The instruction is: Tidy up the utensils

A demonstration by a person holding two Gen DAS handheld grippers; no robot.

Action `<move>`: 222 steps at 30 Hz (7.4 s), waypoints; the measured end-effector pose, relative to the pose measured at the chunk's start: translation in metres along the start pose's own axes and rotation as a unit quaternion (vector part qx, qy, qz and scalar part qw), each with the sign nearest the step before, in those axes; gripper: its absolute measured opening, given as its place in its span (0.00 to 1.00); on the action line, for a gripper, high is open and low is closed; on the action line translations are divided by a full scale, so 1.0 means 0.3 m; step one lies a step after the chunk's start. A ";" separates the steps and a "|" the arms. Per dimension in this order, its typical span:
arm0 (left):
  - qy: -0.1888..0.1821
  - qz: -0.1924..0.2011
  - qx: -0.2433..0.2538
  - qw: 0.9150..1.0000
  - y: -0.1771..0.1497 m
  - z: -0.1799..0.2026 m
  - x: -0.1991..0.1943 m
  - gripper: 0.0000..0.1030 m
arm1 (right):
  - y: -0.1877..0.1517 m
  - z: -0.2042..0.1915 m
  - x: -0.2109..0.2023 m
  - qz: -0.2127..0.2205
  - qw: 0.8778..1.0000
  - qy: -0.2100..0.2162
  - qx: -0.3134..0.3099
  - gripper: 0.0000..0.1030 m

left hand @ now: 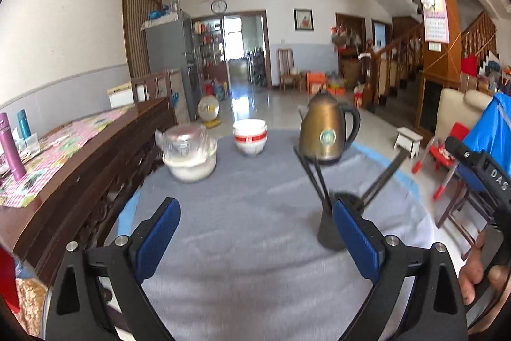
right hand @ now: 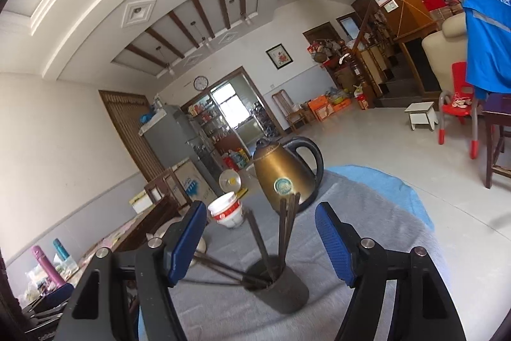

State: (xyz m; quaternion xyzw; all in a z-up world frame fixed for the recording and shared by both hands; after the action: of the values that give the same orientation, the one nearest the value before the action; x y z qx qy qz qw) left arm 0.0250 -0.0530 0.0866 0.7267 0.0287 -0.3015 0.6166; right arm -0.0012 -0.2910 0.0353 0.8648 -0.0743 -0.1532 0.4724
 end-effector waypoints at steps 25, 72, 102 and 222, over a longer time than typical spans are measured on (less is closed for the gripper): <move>0.092 0.009 0.049 0.994 -0.107 -0.048 -0.214 0.95 | -0.139 -0.118 -0.364 -0.029 0.996 0.036 -0.080 0.72; 0.109 -0.043 0.069 0.991 -0.207 -0.048 -0.172 0.95 | -0.236 -0.120 -0.341 -0.055 0.993 0.003 -0.102 0.72; 0.108 -0.045 0.070 0.991 -0.223 -0.051 -0.169 0.95 | -0.254 -0.108 -0.336 -0.058 0.993 0.002 -0.099 0.72; 0.084 -0.095 -0.040 0.991 -0.087 -0.177 0.284 0.95 | -0.185 -0.288 0.043 -0.075 0.981 -0.036 -0.176 0.72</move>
State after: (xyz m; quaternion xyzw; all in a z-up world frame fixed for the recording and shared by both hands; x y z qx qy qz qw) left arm 0.1051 -0.0263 0.0263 0.7183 0.1611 -0.2955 0.6089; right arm 0.0390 -0.1957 0.0299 0.7650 0.0016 -0.2296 0.6017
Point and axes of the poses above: each gripper's, at about its wrist camera, not at the fingertips, and x roughly the way its jaws point, z to its right, y to its top, the point moved 3 cm from there along x, roughly the way its jaws point, and after that the axes turned 2 degrees about -y, right-handed, at the moved point
